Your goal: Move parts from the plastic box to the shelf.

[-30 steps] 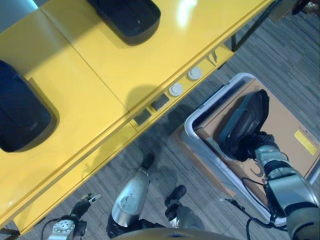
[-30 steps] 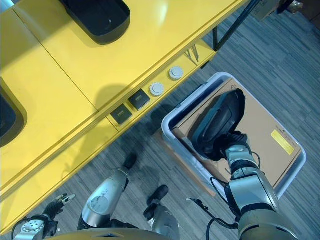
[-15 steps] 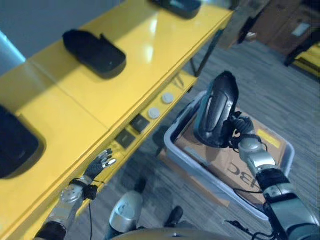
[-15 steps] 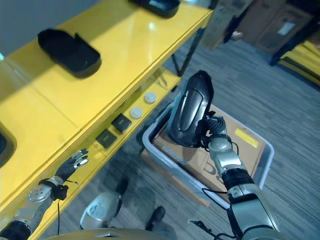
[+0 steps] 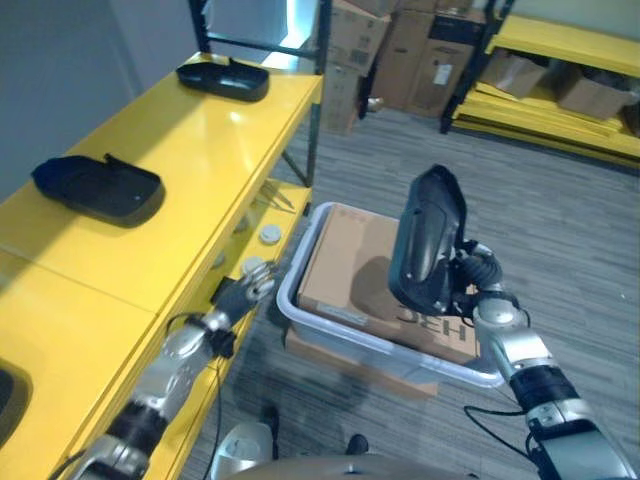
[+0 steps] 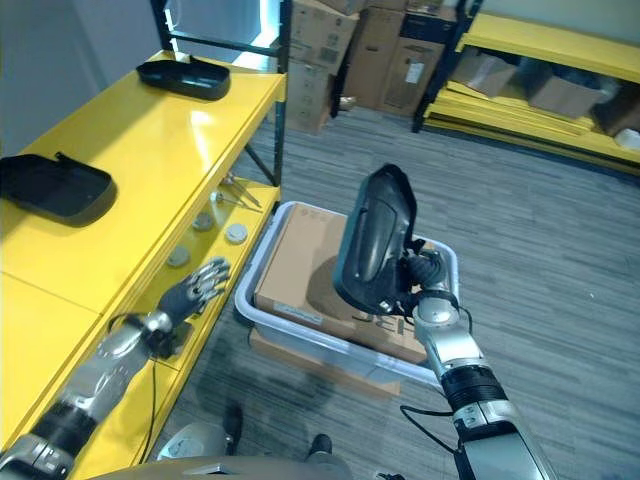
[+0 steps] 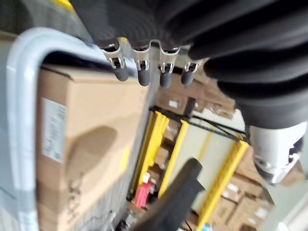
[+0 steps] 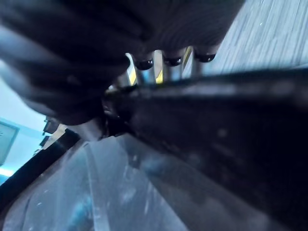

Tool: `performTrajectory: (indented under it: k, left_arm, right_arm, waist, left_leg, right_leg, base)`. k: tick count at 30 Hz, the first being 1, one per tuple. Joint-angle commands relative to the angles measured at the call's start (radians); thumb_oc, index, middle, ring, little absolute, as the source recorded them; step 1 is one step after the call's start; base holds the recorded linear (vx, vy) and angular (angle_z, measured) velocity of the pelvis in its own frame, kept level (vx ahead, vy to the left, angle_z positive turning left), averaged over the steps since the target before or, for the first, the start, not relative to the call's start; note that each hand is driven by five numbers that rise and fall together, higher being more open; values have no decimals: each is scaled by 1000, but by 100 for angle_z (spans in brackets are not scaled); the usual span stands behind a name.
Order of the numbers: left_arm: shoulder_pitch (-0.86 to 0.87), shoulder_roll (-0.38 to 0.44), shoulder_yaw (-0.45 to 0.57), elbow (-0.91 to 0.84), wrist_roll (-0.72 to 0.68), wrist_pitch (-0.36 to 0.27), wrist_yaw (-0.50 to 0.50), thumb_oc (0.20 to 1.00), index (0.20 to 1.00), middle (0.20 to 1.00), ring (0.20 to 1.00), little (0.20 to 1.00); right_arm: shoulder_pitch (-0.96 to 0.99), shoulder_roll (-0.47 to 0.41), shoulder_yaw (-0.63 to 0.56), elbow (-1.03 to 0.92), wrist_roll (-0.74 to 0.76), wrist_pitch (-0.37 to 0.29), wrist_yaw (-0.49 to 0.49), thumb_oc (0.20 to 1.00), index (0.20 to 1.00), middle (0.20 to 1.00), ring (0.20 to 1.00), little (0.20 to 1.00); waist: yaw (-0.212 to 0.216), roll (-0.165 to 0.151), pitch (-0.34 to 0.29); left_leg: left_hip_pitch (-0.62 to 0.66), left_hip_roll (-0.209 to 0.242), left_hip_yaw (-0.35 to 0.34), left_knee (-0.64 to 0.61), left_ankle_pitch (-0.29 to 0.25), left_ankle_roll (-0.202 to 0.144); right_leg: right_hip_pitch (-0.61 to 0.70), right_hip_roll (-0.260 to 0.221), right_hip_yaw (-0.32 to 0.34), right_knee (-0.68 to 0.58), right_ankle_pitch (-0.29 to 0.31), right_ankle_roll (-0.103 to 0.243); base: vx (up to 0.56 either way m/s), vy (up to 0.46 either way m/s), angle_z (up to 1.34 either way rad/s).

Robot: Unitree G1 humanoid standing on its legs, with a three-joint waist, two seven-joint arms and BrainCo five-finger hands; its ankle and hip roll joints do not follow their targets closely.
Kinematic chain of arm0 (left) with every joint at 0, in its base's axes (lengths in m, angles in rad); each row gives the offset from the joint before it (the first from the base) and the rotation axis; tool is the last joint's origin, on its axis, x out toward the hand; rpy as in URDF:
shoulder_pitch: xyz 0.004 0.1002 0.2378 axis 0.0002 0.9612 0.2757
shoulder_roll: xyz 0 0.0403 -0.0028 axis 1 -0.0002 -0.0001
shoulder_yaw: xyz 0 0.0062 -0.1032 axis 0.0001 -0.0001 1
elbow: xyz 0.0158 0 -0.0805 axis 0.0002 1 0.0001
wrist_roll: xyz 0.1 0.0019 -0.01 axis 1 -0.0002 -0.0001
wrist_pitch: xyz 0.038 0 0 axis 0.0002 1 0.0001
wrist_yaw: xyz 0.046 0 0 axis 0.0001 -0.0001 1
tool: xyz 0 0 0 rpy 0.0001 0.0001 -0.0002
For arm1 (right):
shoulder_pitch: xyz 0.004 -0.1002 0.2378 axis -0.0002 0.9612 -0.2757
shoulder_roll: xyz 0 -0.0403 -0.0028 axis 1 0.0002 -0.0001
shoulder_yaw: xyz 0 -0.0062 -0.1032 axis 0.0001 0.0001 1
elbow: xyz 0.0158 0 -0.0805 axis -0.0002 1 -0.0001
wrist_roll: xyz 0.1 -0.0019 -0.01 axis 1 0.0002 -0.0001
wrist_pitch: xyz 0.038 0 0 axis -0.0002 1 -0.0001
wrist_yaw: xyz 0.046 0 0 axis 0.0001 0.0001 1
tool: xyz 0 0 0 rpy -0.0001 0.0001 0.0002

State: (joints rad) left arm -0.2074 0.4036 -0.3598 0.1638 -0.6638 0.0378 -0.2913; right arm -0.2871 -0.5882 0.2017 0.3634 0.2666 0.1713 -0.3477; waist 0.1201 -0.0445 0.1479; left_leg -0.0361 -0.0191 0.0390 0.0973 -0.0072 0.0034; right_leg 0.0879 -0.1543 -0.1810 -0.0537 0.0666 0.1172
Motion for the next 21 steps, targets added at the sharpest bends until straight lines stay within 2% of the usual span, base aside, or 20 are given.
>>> performTrajectory:
  k: [1, 9, 16, 19, 21]
  left_arm:
    - [-49, -28, -64, 14, -56, 24, 62, 1000, 1000, 1000, 1000, 1000]
    - [-240, -116, -124, 47, -123, 125, 176, 1000, 1000, 1000, 1000, 1000]
    - [-303, -148, -180, 92, -59, 215, 206, 1000, 1000, 1000, 1000, 1000]
    - [-322, -155, -203, 124, -29, 281, 289, 1000, 1000, 1000, 1000, 1000]
    - [-323, -157, -204, 145, -37, 291, 327, 1000, 1000, 1000, 1000, 1000]
  right_arm:
    - [-129, -14, 24, -3, -48, -34, 21, 200, 200, 200, 200, 200]
    - [-242, 46, 134, 30, -63, 15, 83, 200, 200, 200, 200, 200]
    - [-286, 84, 193, 55, -68, 23, 106, 200, 200, 200, 200, 200]
    - [-307, 97, 219, 64, -78, 30, 112, 200, 200, 200, 200, 200]
    - [-312, 98, 225, 61, -74, 39, 114, 200, 200, 200, 200, 200]
  waist:
    - [33, 9, -54]
    - [-7, 16, -83]
    - [-25, 21, -93]
    - [-30, 24, -97]
    - [-30, 25, -97]
  left_leg:
    - [55, 56, 20, -69, -16, -24]
    - [80, 68, 69, -76, -15, -35]
    - [86, 71, 84, -73, -18, -36]
    - [92, 70, 87, -75, -19, -36]
    - [93, 69, 86, -74, -19, -37]
  right_leg:
    - [-27, -29, -40, 29, 6, 58]
    - [-25, -36, -33, 15, 17, 68]
    - [-26, -37, -29, 17, 16, 71]
    - [-25, -39, -28, 17, 17, 74]
    - [-24, -40, -28, 18, 17, 75]
  base:
    - [3, 5, -18]
    - [17, 22, -17]
    - [14, 11, -9]
    - [25, 11, -1]
    - [35, 13, -1]
